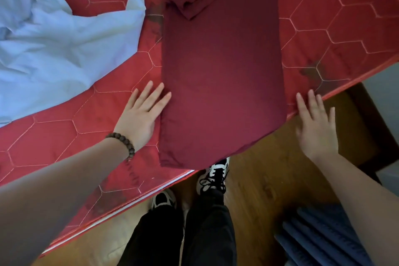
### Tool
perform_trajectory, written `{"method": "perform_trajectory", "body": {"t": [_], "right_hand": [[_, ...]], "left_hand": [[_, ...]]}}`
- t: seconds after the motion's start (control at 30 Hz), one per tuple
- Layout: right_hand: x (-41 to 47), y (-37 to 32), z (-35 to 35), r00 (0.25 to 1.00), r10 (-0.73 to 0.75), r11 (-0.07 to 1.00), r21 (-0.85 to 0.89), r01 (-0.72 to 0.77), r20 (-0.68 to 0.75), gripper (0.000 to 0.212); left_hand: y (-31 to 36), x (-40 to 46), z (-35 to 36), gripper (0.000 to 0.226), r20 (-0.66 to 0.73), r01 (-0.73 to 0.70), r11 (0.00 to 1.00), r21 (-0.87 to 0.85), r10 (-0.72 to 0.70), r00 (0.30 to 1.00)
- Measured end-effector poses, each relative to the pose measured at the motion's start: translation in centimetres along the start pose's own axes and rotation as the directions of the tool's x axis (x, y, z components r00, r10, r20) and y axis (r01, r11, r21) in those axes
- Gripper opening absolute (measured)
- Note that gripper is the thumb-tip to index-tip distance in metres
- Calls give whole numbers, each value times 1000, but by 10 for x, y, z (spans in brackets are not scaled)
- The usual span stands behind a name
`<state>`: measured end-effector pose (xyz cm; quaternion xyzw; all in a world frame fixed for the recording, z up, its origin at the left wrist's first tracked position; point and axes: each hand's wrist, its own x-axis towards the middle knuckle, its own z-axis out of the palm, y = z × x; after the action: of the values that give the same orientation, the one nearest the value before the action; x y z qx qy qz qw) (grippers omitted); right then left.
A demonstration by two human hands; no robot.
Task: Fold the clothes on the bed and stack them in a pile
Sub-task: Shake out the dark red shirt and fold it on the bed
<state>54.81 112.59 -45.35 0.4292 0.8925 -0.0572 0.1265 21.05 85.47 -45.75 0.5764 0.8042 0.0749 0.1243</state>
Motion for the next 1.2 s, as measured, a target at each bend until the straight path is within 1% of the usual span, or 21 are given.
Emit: {"method": "perform_trajectory", "body": {"t": [0.1, 0.2, 0.3, 0.4, 0.47, 0.5, 0.53, 0.57, 0.6, 0.63, 0.67, 0.7, 0.73, 0.77, 0.83, 0.87, 0.93, 0.97, 1.03, 1.1, 1.2], "right_hand": [[12, -7, 5, 979, -203, 977, -60, 205, 30, 95], [19, -25, 13, 908, -417, 907, -57, 418, 27, 105], [14, -31, 12, 852, -524, 851, -38, 523, -2, 101], [11, -33, -4, 791, -610, 791, 8, 611, -49, 79], [13, -37, -21, 766, -639, 757, 114, 643, -74, 57], [18, -39, -32, 778, -624, 748, 237, 620, -71, 45], [25, -40, -43, 819, -573, 729, 432, 530, -37, 34], [35, -42, -55, 876, -481, 687, 638, 347, 42, 28], [49, -46, -68, 922, -356, 615, 781, 109, 152, 26], [66, -49, -79, 938, -226, 515, 850, -113, 262, 20], [85, -53, -86, 917, -112, 413, 857, -307, 382, 16], [102, -56, -88, 863, -21, 307, 824, -475, 505, 19], [116, -60, -88, 794, 48, 211, 771, -601, 606, 20], [127, -62, -87, 734, 92, 147, 720, -678, 672, 22], [140, -63, -81, 684, 126, 109, 676, -729, 718, 33], [142, -61, -77, 690, 132, 118, 680, -724, 711, 35], [142, -56, -74, 738, 147, 200, 711, -674, 658, 37], [142, -53, -73, 763, 154, 235, 727, -645, 628, 41], [144, -50, -72, 807, 170, 229, 774, -591, 566, 44], [151, -50, -72, 841, 190, 217, 813, -540, 507, 32], [174, -54, -76, 881, 225, 127, 884, -449, 415, 9]], "left_hand": [[1, 10, 5, 75, 21, -153, 988, 28, 153, 988], [0, 17, 8, 91, 150, -320, 946, 57, 309, 939], [3, 24, 2, 93, 218, -410, 910, 56, 389, 895], [4, 31, -11, 79, 236, -414, 907, -80, 420, 876], [4, 37, -21, 71, 297, -271, 913, -304, 361, 884], [3, 43, -26, 65, 341, -127, 892, -434, 293, 893], [3, 52, -34, 53, 376, 58, 829, -557, 190, 907], [2, 64, -41, 36, 395, 237, 709, -664, 63, 917], [-1, 78, -48, 22, 422, 382, 540, -749, -55, 905], [-4, 93, -52, 23, 447, 472, 365, -803, -156, 881], [-8, 108, -52, 26, 486, 537, 221, -814, -244, 839], [-10, 120, -50, 27, 528, 582, 96, -808, -321, 786], [-11, 129, -48, 28, 567, 629, 34, -777, -397, 722], [-12, 135, -43, 29, 587, 679, 46, -732, -463, 664], [-13, 138, -32, 29, 595, 753, 99, -650, -550, 586], [-13, 138, -29, 28, 609, 765, 78, -639, -557, 565], [-14, 137, -25, 28, 627, 764, 18, -645, -559, 543], [-15, 136, -23, 27, 619, 755, 23, -655, -556, 554], [-16, 135, -20, 25, 583, 728, 70, -682, -550, 598], [-17, 137, -18, 22, 516, 690, 140, -710, -565, 644], [-17, 150, -18, 26, 405, 619, 189, -762, -607, 684]]}}
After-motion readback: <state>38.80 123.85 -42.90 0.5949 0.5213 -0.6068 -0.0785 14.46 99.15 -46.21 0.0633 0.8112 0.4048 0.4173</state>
